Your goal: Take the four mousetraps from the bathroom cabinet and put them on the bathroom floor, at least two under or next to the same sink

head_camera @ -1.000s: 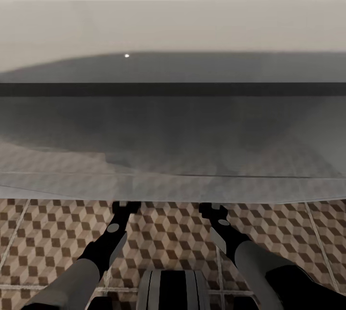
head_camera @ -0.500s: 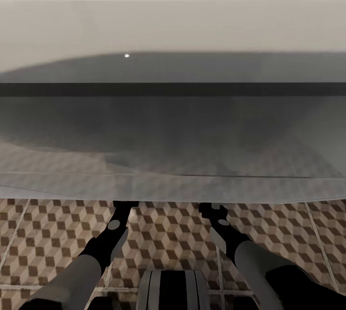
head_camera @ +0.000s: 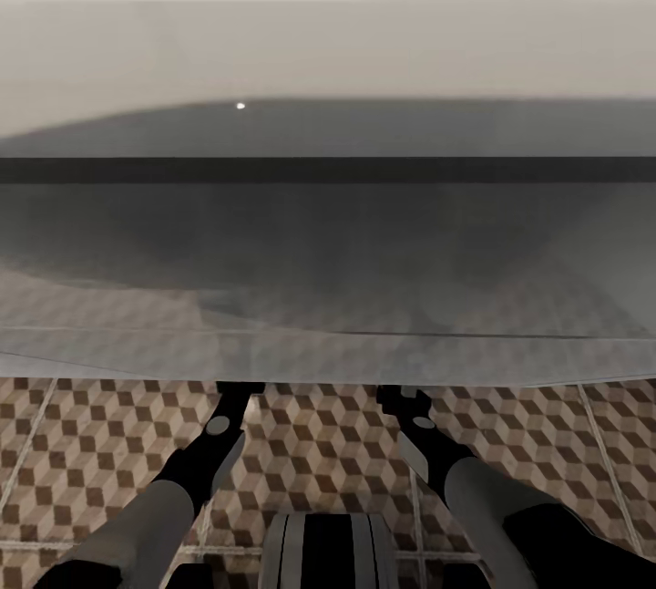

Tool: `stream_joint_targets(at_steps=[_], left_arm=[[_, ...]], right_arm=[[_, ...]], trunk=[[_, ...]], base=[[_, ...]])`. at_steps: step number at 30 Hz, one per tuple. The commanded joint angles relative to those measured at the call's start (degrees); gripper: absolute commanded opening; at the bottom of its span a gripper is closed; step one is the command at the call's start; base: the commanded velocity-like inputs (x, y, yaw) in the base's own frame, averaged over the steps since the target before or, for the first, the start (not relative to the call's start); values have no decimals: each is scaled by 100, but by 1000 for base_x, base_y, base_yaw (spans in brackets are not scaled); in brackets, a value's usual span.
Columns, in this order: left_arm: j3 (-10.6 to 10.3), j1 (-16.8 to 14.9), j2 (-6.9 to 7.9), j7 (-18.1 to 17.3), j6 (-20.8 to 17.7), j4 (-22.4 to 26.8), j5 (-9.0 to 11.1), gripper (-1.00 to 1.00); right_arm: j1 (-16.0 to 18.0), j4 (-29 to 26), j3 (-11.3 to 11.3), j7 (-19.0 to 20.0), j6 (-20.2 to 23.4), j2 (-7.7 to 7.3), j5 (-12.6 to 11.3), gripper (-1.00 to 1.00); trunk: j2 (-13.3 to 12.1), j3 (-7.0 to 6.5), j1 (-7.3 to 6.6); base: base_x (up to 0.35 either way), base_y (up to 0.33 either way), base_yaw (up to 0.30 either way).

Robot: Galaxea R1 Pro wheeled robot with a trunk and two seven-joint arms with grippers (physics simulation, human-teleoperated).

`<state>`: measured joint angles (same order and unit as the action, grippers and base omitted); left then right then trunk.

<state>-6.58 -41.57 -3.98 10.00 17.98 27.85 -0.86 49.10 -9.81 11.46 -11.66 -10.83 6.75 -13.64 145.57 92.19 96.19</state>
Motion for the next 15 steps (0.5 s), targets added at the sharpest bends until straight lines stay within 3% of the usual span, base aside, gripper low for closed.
stream_joint_targets(at_steps=[1,7,15], left_arm=[[-40,-75,-11,72,16,-129,-19,-100],[-53,-323,-115,65,78,-718,-44,-100],[-59,-380,-170,64,110,-884,-53,-100]], right_arm=[[3,5,49,-23,-23,0,-56,100],[3,5,49,-25,-31,0,-58,100],[3,5,49,-26,-33,-6,-51,100]], trunk=[[1,3,-1],[1,3,-1],[1,3,-1]], base=[[0,0,0],[0,0,0],[0,0,0]])
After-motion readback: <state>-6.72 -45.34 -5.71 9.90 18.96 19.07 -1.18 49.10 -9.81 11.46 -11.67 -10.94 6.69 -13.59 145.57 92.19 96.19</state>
